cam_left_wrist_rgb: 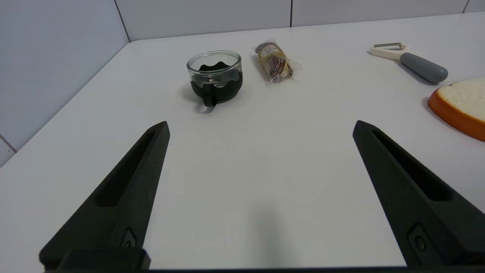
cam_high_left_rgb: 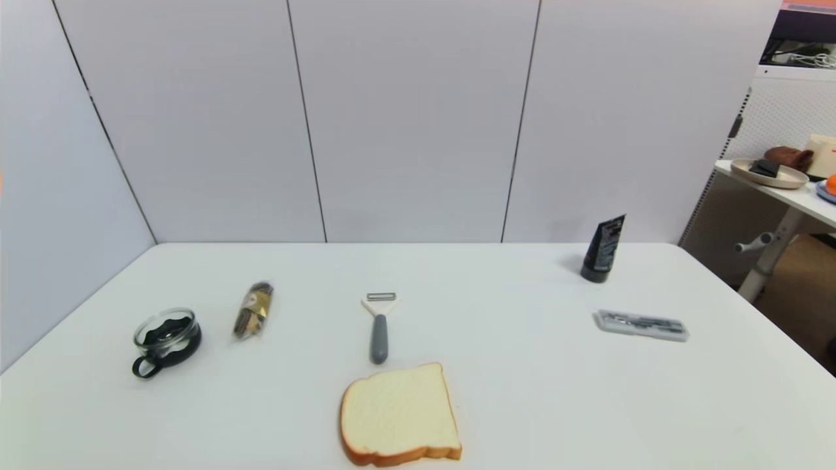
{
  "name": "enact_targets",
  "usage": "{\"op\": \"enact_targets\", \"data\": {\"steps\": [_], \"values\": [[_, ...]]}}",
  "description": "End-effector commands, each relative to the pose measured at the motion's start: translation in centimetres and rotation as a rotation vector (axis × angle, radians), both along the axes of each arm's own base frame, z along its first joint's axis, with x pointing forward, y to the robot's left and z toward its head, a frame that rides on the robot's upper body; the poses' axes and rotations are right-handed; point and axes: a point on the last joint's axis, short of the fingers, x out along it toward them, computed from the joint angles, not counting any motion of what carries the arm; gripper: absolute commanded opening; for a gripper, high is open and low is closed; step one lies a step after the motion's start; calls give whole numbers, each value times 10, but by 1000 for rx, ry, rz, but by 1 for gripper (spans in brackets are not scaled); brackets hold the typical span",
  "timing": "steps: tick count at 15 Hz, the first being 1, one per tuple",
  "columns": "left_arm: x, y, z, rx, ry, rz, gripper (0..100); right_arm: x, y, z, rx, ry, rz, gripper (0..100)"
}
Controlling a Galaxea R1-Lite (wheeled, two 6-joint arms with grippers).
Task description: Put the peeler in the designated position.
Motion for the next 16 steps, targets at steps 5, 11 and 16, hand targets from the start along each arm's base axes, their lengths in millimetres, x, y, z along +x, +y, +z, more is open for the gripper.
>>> {"op": "enact_targets", "data": {"steps": [5, 11, 16], "values": [[0, 0, 0, 1, 1, -2, 100, 0, 0, 0, -1, -1, 1, 100], [0, 0, 0, 1, 1, 0, 100, 0, 0, 0, -1, 1, 1, 100], [0, 0, 0, -48, 3, 1, 100, 0, 0, 0, -1, -1, 1, 100]]}}
